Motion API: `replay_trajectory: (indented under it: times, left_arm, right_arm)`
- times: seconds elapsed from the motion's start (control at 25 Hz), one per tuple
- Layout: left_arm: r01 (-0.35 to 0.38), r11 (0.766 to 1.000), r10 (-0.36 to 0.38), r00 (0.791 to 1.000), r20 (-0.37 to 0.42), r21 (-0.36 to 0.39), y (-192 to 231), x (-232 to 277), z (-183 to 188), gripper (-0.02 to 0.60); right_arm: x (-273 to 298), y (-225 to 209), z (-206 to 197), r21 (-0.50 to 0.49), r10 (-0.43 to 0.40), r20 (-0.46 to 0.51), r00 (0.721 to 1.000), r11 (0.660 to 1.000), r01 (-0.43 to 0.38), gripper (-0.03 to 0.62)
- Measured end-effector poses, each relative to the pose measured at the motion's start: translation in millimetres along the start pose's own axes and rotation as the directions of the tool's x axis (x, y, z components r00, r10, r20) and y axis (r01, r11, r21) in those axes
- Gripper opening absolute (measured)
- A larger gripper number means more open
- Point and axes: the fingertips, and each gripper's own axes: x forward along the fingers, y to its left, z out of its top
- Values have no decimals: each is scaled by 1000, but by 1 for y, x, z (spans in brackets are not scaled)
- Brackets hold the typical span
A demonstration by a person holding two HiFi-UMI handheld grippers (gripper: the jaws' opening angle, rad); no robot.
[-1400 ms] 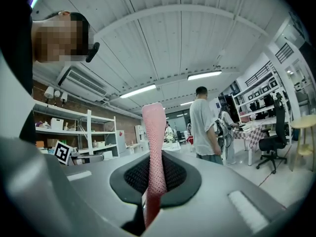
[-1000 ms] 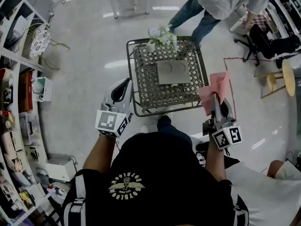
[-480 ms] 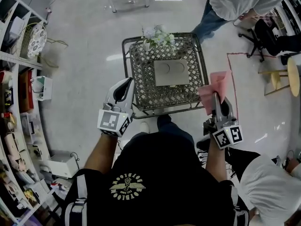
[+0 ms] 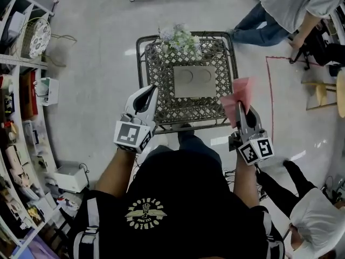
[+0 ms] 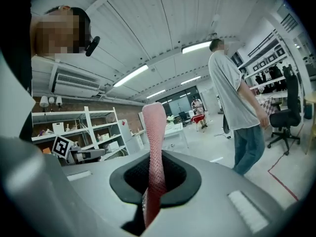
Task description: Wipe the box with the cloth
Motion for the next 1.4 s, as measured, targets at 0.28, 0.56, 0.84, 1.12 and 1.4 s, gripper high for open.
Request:
replay_trajectory:
  times: [0.28,0.56,0.84,1.12,1.4]
  left_arm:
    - [-97,995,97,995,-26,-9,-1,20,-9,0]
    - [-244,970,243,969,-46,-8,5,4,-20,0]
    - [-343,939,340,938,-64,-29,37,-30,-23,0]
    - [-337,941,335,940,-67,-16,57,-55,-25,0]
    - [-343,939,341,936,-92,-13,89,-81,-21,0]
  right_arm:
    - [56,-30,-67,39,129,-157,979,991,-125,17]
    - [103,-30,-160,120,277,-334,901,960,-251,17]
    - [181,9,-253,256,385,-483,786,921,-294,17]
    - [244,1,-330,419,295,-576,762,907,-34,17]
    - [273,-3,-358,247,131,-712,690,967,71,17]
